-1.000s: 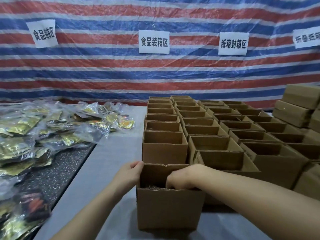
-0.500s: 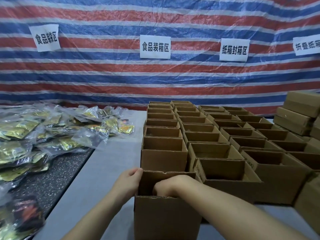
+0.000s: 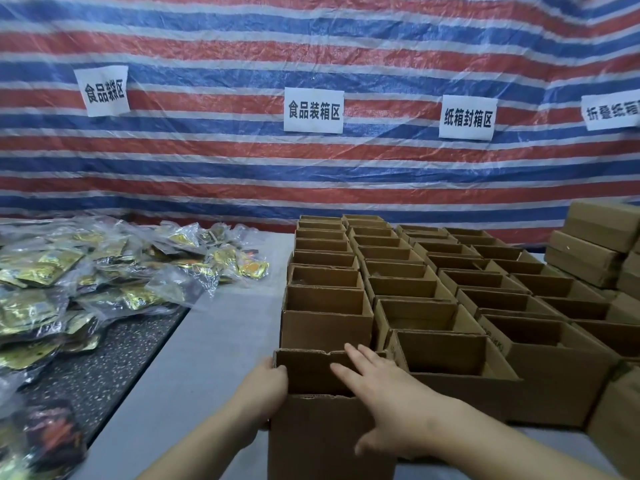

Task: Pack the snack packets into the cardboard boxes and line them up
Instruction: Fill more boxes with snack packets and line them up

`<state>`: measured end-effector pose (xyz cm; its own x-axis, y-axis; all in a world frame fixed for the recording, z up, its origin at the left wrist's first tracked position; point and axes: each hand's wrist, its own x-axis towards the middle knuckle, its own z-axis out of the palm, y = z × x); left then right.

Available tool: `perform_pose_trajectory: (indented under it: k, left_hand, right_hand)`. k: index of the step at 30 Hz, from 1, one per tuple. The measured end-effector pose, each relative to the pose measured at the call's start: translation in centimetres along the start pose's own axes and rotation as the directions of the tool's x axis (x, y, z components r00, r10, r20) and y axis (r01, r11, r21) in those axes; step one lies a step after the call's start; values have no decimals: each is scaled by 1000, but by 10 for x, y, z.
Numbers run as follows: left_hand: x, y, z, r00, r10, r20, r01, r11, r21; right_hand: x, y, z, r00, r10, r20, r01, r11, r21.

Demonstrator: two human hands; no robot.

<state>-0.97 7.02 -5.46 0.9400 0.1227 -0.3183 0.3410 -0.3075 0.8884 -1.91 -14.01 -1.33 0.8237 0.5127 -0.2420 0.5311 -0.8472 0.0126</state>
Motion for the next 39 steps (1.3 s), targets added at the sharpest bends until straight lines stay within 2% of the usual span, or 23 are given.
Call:
perform_pose_trajectory:
  k: [4,9,16,39]
  left_hand:
    - [19,6,-2,999,23,-46,-23,1000,-2]
    - [55,17,0,997,30,-72,-32,999,-22]
    - [85,29,-1,999,15,-34,-13,999,38]
    - [132,51,-1,999,50,-14,-50,999,12]
  right_hand:
    - [18,4,6,992,18,-124,-25,998,-57]
    - [46,15,0,985,59,-162,-71,995,-73]
    - [73,28,-5,988,89,-130,-98,993,-63]
    - [124,60,-14,985,108,-134,-116,992,-57]
